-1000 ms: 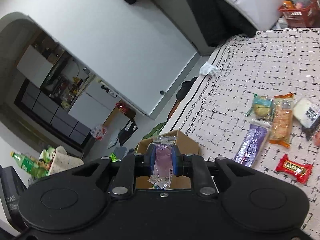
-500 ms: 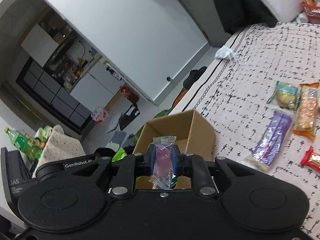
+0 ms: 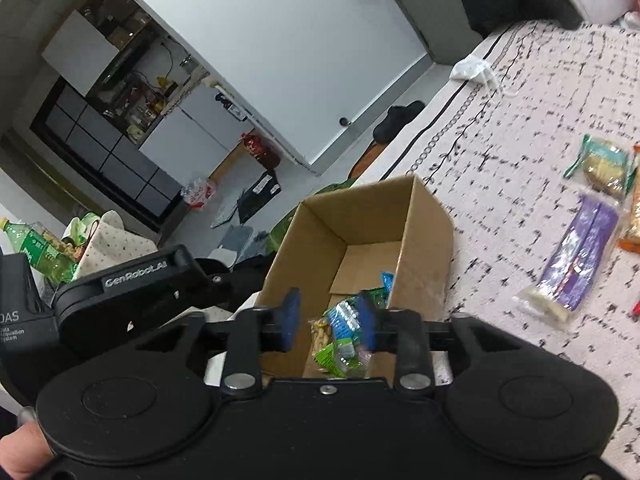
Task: Organize snacks
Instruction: 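Carry the green and pink packets over the cardboard box with both grippers, then open both grippers to drop the packets into the box, then move both grippers back over the remaining snacks on the bed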
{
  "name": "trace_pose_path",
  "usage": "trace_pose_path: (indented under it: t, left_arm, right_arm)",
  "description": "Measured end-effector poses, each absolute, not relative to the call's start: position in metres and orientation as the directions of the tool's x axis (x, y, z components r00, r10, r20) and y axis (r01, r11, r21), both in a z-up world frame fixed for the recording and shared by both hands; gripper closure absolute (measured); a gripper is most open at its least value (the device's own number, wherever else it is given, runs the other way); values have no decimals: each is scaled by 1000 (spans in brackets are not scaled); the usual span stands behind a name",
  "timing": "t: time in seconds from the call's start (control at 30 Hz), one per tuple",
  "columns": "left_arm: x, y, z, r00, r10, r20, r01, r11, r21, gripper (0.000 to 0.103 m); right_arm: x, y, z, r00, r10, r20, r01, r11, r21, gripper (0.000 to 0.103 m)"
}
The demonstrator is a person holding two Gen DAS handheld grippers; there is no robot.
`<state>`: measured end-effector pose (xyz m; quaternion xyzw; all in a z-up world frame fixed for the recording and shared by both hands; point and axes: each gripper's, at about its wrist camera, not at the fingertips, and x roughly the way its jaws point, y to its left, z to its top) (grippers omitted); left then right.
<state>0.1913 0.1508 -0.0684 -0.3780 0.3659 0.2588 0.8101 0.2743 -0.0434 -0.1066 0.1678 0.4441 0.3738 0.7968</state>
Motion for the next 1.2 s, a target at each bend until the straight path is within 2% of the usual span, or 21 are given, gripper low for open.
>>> trace_pose_path:
  t: [0.03,0.17,0.3,0.53,0.63,0.9,1.2]
  left_arm:
    - [191,150,-68,594,144,-791,-698,581,-418,27]
    - [188,148,-68,576,140,-805,-711,572,-409,26]
    - [186,142,-62,581,125,-804,-703,576,-418,26]
    - [185,125,-47,606,155,-780,-676,618,-402,4]
    - [185,117,-40,622,156,-767,-656,640,-401,0]
    - [182,99,-24,655,154,-740,-616,676,-404,0]
    - [183,75,-16,677,125,-725,-563,722,-402,0]
  right_arm:
    - [274,-46,-105,339,739,-582,-445,671,593,50]
    - [276,-58,-99,366,721,-589,-425,692,584,46]
    - [279,-72,-93,415,666,-620,-391,745,540,28]
    - [279,-103,-81,478,624,-618,-359,781,511,8]
    - [278,-117,-77,510,602,-614,-342,797,498,2]
    - [288,-152,-65,569,581,-582,-292,805,517,0]
    - [294,-187,-62,555,548,-626,-259,829,496,0]
